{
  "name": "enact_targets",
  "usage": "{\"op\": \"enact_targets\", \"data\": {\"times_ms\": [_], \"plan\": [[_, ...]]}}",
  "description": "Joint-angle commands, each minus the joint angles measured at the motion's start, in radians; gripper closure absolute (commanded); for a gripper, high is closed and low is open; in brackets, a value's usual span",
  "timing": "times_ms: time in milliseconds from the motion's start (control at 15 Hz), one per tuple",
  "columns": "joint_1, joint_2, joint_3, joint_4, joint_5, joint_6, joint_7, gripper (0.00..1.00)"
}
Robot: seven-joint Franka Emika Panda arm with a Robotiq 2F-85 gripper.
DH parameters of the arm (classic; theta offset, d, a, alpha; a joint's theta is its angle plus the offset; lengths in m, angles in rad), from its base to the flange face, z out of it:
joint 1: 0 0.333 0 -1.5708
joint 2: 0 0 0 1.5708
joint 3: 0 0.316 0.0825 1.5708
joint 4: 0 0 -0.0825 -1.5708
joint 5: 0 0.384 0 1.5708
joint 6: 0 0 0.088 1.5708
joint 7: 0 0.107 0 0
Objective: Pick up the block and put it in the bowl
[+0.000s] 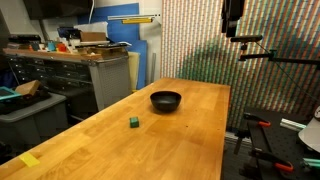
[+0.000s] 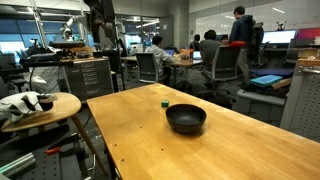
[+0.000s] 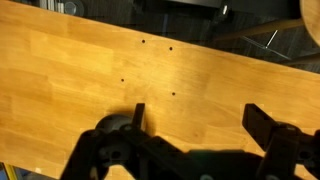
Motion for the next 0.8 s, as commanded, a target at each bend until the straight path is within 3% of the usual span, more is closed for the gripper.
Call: {"op": "enact_targets", "data": {"times_ms": [0, 267, 733], "plan": [[0.032, 0.169, -0.004, 0.075, -0.028, 0.116, -0.015, 0.0], [0.045, 0.341, 0.006, 0.145, -0.048, 0.244, -0.004, 0.0], [0.059, 0.63, -0.007, 0.288, -0.12, 0.372, 0.004, 0.0]]}}
